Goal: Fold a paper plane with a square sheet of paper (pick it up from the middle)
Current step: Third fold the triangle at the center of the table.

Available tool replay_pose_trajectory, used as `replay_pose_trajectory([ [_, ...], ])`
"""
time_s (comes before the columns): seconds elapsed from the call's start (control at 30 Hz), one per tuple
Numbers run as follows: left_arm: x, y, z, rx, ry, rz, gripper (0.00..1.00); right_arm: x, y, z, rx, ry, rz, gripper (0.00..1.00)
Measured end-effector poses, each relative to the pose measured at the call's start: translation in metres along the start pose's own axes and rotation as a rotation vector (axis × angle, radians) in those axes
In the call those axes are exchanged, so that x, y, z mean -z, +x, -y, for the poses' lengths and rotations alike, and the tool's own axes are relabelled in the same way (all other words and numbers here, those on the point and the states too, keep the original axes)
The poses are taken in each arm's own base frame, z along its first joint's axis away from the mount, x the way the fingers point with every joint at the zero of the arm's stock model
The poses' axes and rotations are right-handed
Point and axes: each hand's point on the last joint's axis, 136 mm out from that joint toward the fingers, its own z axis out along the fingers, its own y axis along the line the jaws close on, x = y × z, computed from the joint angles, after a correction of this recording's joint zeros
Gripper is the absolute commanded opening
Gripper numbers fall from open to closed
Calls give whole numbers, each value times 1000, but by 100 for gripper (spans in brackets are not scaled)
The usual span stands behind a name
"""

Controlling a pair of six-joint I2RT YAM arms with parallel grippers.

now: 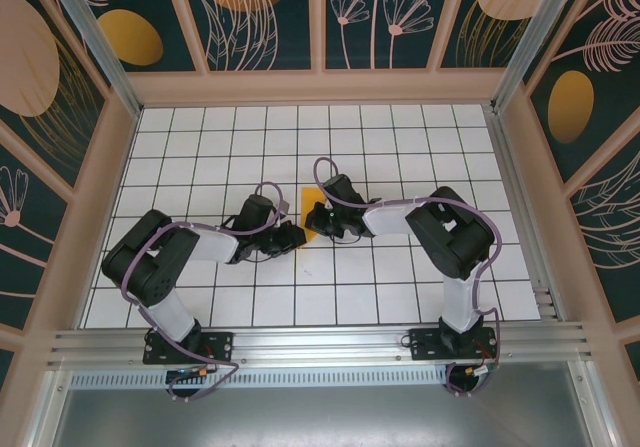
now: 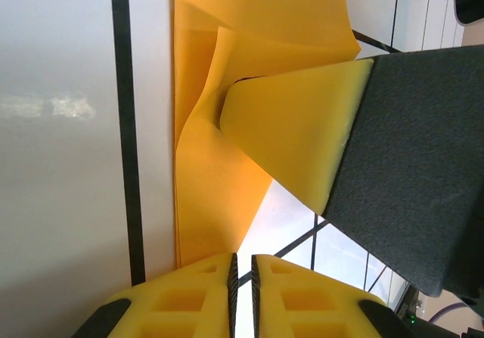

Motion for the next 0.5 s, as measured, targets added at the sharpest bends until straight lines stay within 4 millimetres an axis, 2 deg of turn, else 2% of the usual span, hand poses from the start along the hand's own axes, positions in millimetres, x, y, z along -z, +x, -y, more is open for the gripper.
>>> replay_pose_trajectory([
  [0.5, -5, 0, -6, -20, -95, -16, 12, 0, 1, 0, -1, 2, -4, 6],
])
